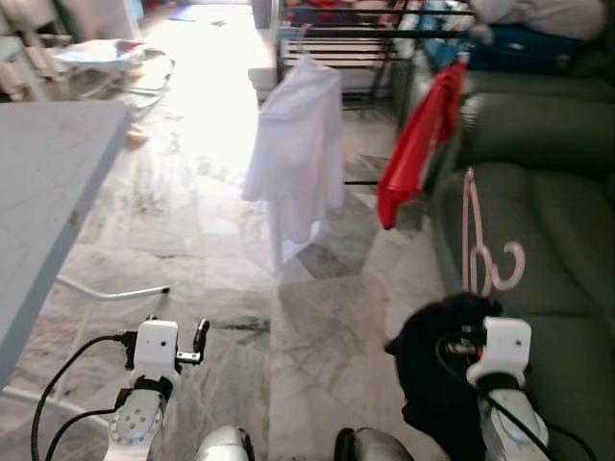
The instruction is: Hang hanger
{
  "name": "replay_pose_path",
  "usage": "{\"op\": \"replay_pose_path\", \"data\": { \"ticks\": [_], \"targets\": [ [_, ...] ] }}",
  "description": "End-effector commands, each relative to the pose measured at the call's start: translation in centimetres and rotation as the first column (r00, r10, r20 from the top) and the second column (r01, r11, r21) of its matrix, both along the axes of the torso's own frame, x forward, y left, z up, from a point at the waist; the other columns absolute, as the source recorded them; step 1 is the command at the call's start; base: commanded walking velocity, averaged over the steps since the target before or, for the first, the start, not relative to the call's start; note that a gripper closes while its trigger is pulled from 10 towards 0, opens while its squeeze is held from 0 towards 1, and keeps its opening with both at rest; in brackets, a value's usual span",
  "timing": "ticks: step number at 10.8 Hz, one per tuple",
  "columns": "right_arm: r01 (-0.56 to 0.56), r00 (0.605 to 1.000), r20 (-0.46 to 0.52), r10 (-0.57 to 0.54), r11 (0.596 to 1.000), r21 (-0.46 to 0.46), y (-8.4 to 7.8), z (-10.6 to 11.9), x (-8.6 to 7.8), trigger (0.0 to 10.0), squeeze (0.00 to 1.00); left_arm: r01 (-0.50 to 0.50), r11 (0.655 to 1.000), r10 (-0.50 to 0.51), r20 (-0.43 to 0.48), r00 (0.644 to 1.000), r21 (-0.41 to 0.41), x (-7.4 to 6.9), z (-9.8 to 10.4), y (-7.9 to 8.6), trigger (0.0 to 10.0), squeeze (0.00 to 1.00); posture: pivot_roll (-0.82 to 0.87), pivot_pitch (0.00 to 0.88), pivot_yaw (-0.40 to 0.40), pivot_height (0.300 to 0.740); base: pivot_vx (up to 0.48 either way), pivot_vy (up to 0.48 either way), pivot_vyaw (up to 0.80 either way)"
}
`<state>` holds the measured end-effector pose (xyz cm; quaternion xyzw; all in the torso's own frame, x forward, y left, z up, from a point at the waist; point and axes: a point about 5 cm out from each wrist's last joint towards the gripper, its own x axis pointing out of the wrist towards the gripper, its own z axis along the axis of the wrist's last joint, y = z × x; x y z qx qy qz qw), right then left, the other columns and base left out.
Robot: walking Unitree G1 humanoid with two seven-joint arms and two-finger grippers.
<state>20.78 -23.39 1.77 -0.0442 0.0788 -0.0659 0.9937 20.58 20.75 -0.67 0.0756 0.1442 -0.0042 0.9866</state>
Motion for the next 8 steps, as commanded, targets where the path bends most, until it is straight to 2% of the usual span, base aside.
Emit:
{"op": "replay_pose_path", "data": {
  "ticks": [1,2,5,6,8],
  "targets": [
    [0.003,0.998,0.062,-0.004,1.000,0.014,0.1,1.4,0.9,10.0,0.00,-0.009,1.000,0.009,-0.008,1.000,-0.011,-0.1,-0.2,0.3,10.0,0.00,-0.05,0.080,-0.001,0.740,0.000,0.000,0.00],
    [0.016,0.996,0.088,-0.020,0.999,0.046,0.2,2.2,1.3,10.0,0.00,-0.010,1.000,0.010,-0.010,1.000,-0.024,0.1,-0.3,0.4,10.0,0.00,-0.05,0.081,-0.001,0.740,0.000,0.000,0.00],
    [-0.012,0.988,0.158,0.003,0.998,0.058,1.0,4.5,2.2,10.0,0.00,-0.034,0.997,0.036,0.022,0.999,-0.073,0.9,0.0,1.0,10.0,0.00,-0.05,0.097,-0.007,0.740,0.000,0.000,0.00],
    [-0.021,0.986,0.166,0.011,0.998,0.060,1.2,5.2,2.2,10.0,0.00,-0.029,0.998,0.036,0.114,0.993,-0.061,1.8,1.8,0.9,10.0,0.00,-0.04,0.105,-0.013,0.740,0.000,0.000,0.00],
    [-0.021,0.989,0.149,0.012,0.998,0.064,1.2,5.1,2.3,10.0,0.00,-0.026,0.998,0.038,0.184,0.982,-0.063,2.6,4.1,-0.1,10.0,0.00,-0.04,0.112,-0.017,0.740,0.000,0.000,0.00]
  ]
}}
